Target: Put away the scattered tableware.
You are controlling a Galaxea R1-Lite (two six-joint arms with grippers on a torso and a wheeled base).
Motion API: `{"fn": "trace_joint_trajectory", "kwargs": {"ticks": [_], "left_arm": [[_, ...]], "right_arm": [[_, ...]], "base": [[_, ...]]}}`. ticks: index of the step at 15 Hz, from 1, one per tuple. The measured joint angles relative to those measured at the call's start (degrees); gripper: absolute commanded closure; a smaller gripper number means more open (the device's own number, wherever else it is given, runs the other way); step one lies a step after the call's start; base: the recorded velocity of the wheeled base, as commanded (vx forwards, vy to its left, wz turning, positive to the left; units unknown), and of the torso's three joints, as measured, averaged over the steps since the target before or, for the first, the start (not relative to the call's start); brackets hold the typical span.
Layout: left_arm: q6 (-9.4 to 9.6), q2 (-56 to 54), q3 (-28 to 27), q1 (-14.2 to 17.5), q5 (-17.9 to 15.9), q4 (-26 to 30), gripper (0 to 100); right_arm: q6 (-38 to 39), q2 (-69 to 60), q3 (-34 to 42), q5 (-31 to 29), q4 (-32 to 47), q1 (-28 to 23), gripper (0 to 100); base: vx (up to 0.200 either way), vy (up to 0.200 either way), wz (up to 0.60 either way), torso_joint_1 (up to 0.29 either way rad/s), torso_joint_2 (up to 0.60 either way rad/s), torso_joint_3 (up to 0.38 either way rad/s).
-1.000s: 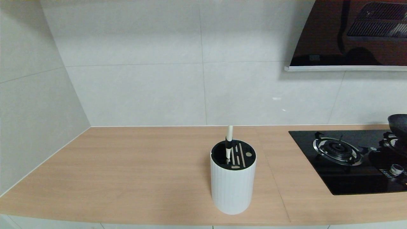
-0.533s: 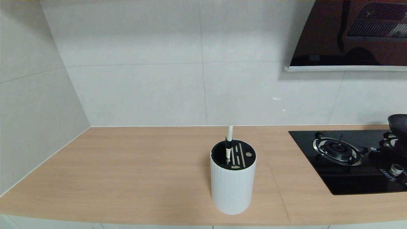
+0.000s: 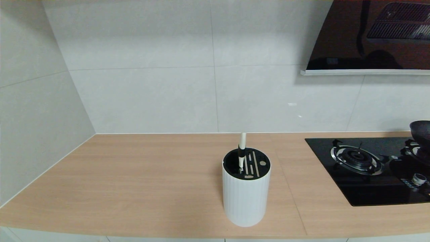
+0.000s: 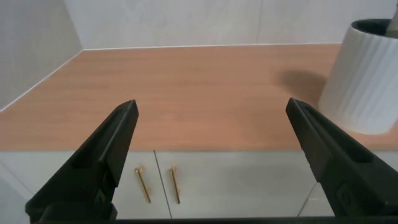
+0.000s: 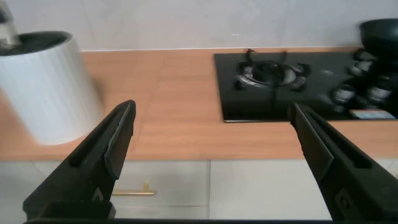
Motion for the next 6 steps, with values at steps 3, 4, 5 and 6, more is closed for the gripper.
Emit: {"fn": "trace_joint_trajectory", "kwargs": {"ticks": [3,4,5,6], "left_arm": [[-0.28,0.0,0.07,-0.02,0.0,0.02,0],[-0.39,0.0,0.07,-0.02,0.01,0.02,0],[-0.44,-0.01,0.07,0.02,0.01,0.02,0],[-0.44,-0.01,0.07,0.02,0.01,0.02,0]], "right_arm": [[0.09,0.0,0.11,0.3,0.06,0.05,0],[0.09,0.0,0.16,0.34,0.09,0.05,0],[0.09,0.0,0.16,0.37,0.11,0.05,0],[0.09,0.0,0.16,0.37,0.11,0.05,0]], "base": [[0.0,0.0,0.0,0.0,0.0,0.0],[0.0,0.0,0.0,0.0,0.0,0.0],[0.0,0.0,0.0,0.0,0.0,0.0],[0.0,0.0,0.0,0.0,0.0,0.0]]}}
